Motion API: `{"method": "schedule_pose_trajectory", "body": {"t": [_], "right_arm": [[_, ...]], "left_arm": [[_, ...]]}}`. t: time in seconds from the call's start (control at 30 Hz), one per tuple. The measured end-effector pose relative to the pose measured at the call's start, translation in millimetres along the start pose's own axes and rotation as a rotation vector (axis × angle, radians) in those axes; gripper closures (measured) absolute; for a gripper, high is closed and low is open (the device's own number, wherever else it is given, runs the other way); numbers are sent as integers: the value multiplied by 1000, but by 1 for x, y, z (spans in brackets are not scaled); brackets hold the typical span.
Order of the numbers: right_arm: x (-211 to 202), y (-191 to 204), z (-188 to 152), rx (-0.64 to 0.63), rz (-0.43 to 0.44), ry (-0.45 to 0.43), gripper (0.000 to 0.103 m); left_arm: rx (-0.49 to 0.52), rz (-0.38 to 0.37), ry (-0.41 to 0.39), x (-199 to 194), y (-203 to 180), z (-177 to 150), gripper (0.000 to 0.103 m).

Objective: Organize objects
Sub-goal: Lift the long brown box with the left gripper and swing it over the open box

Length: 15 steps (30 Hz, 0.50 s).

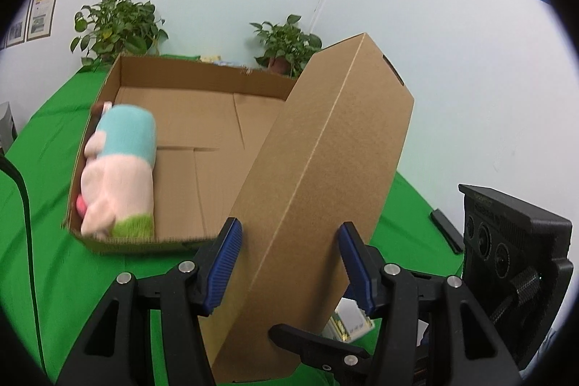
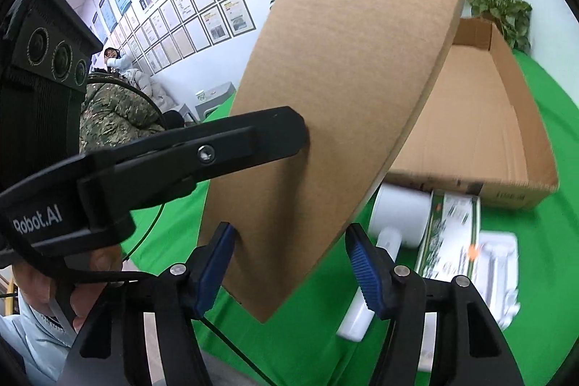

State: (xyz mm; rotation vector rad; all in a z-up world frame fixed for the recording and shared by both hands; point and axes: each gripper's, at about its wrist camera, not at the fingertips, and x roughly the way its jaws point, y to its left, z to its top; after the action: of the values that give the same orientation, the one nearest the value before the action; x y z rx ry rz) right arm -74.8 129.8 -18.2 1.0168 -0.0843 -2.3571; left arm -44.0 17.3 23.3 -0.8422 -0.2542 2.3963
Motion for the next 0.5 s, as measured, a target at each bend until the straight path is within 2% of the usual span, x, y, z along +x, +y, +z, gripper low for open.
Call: {"method": "schedule_pose_trajectory", "body": {"t": [0.07, 0.13, 0.33, 0.5], "right_arm": [[-2, -2, 15, -13, -7, -11, 42], [-25, -10, 20, -26, -12, -20, 42], [-35, -21, 62, -58, -30, -42, 42], [6, -27, 110, -67, -26, -13, 44]], "left_arm": [[7, 1, -17, 2, 2, 12, 50], [6, -2, -33, 4, 5, 22, 50], [-12, -3, -71, 16, 27, 53, 50], [-57, 27, -62, 36, 52, 67, 50]]}}
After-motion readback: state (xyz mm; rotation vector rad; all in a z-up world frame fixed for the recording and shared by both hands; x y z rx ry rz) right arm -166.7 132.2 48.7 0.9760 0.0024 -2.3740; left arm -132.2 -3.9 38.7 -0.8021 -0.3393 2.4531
